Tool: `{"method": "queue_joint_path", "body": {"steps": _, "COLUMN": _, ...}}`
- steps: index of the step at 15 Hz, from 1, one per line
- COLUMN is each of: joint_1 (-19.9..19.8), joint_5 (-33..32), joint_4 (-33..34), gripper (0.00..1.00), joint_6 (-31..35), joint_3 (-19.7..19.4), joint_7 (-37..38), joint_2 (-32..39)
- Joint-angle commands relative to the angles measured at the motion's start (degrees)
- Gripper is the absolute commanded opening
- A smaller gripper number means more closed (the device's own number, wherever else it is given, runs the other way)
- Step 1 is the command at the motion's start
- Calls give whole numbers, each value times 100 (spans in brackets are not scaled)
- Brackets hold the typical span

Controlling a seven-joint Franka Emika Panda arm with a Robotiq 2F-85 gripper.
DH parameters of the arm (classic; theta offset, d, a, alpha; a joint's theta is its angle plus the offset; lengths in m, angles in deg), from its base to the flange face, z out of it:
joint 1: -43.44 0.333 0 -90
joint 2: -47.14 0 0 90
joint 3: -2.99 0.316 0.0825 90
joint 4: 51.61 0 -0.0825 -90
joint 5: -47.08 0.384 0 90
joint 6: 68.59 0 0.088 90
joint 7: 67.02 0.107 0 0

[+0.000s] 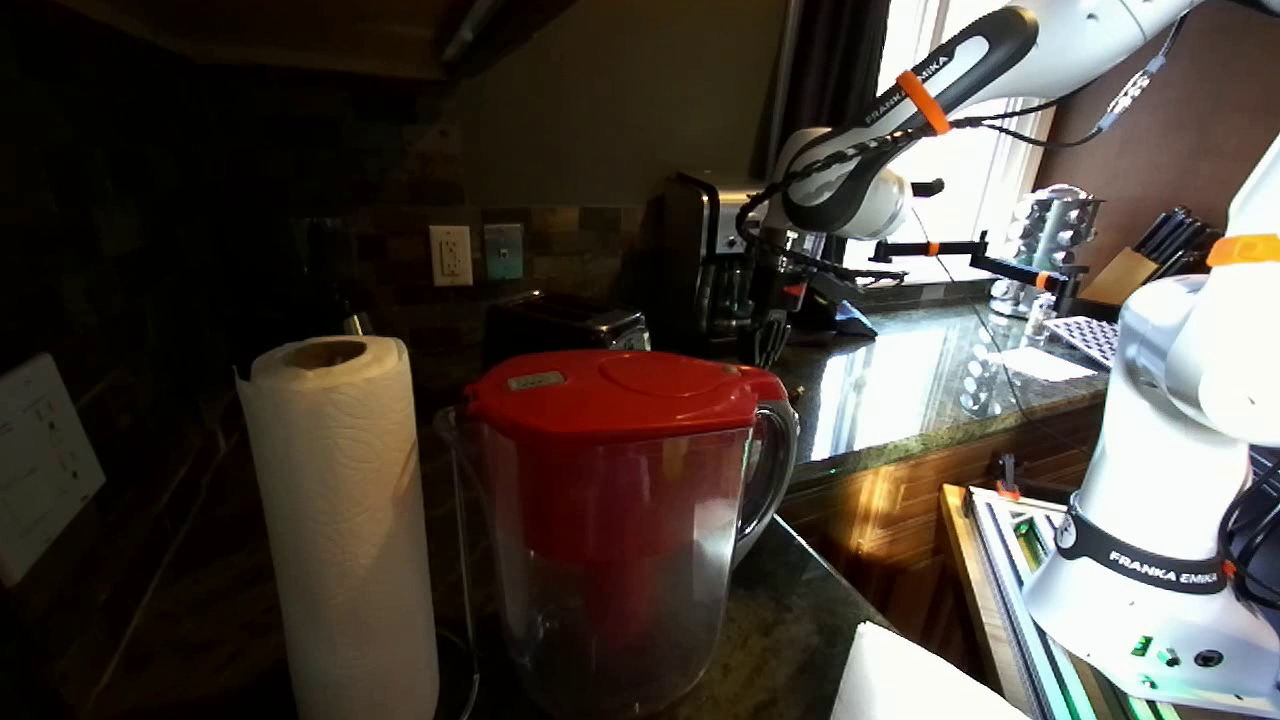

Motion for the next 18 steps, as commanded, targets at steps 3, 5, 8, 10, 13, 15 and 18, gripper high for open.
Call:
{"method": "queue_joint_path", "body": {"steps": 3, "joint_1": -7, "joint_5": -24, "joint_4": 1, "gripper": 5, "joint_6": -240, "joint_3": 52, "joint_7": 30, "joint_2": -168}}
{"method": "queue_joint_path", "body": {"steps": 5, "joint_1": -15, "joint_5": -88, "joint_4": -10, "gripper": 5, "joint_6": -213, "joint_3": 83, "joint_7": 57, "joint_2": -208}}
{"method": "queue_joint_path", "body": {"steps": 8, "joint_1": 15, "joint_5": -38, "joint_4": 3, "gripper": 5, "joint_6": -250, "joint_3": 92, "joint_7": 17, "joint_2": -251}}
{"method": "queue_joint_path", "body": {"steps": 10, "joint_1": 70, "joint_5": 154, "joint_4": 33, "gripper": 5, "joint_6": -325, "joint_3": 43, "joint_7": -98, "joint_2": -276}}
{"method": "queue_joint_path", "body": {"steps": 13, "joint_1": 123, "joint_5": 477, "joint_4": 120, "gripper": 5, "joint_6": -644, "joint_3": -36, "joint_7": -254, "joint_2": -327}}
{"method": "queue_joint_path", "body": {"steps": 15, "joint_1": 116, "joint_5": 632, "joint_4": 189, "gripper": 5, "joint_6": -857, "joint_3": -60, "joint_7": -319, "joint_2": -361}}
{"method": "queue_joint_path", "body": {"steps": 18, "joint_1": 95, "joint_5": 758, "joint_4": 270, "gripper": 5, "joint_6": -1087, "joint_3": -81, "joint_7": -377, "joint_2": -409}}
